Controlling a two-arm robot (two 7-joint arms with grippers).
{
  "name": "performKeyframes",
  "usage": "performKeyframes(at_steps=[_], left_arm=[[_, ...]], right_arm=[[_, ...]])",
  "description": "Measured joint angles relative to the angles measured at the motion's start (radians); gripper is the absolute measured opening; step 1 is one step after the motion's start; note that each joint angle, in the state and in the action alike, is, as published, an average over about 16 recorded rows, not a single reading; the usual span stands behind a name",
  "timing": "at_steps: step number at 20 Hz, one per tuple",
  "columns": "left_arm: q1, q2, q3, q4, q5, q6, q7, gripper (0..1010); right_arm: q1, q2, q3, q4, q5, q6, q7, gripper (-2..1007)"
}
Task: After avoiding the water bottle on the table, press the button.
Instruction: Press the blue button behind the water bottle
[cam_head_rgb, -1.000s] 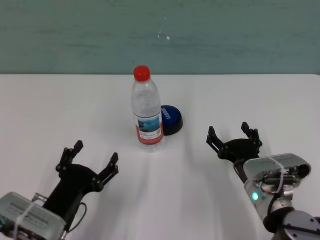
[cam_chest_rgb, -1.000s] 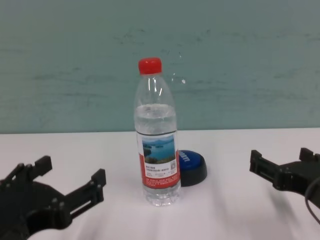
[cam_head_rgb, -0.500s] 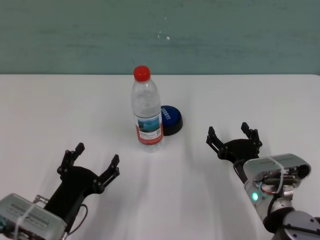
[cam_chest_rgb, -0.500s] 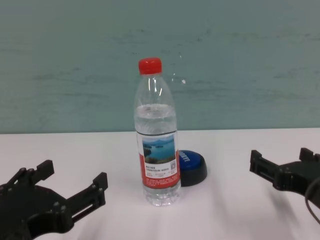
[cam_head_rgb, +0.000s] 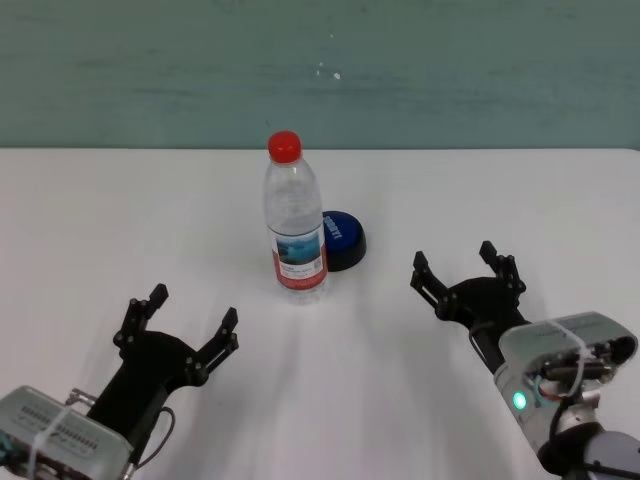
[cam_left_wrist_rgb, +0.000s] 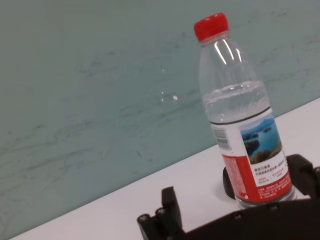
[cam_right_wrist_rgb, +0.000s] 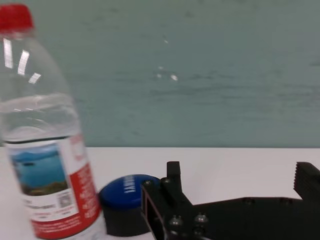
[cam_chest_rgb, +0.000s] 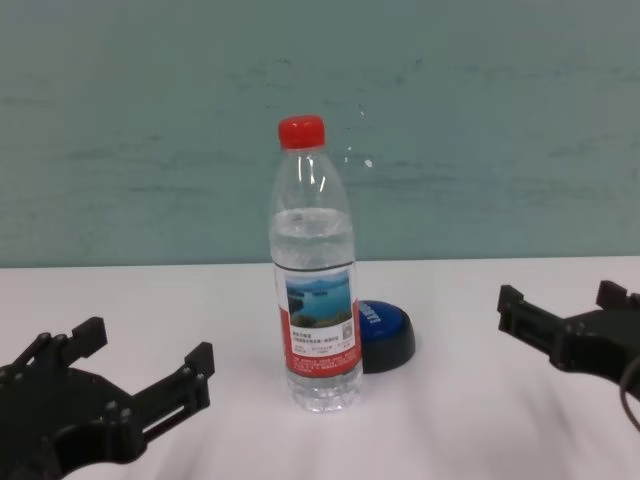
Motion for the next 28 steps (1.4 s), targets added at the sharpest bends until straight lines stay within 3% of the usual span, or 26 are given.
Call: performKeyframes(at_steps=[9, 17, 24, 28], left_arm=[[0.000, 0.000, 0.000, -0.001, 0.001, 0.000, 0.001, 1000], [0.000, 0.000, 0.000, -0.001, 0.002, 0.000, 0.001, 1000], [0.000, 0.000, 0.000, -0.001, 0.002, 0.000, 0.001, 1000], [0.000, 0.000, 0.000, 0.000, 0.002, 0.000, 0.001, 1000]], right_arm=[[-0.063, 0.047, 0.043, -0.093, 0.031, 0.022, 0.110, 1004], [-0.095, 0.112, 0.076, -0.142, 0.057, 0.032, 0.212, 1004], [-0.106, 0.176, 0.081, -0.153, 0.086, 0.026, 0.292, 1004], [-0.104, 0.203, 0.071, -0.147, 0.093, 0.028, 0.313, 1004]])
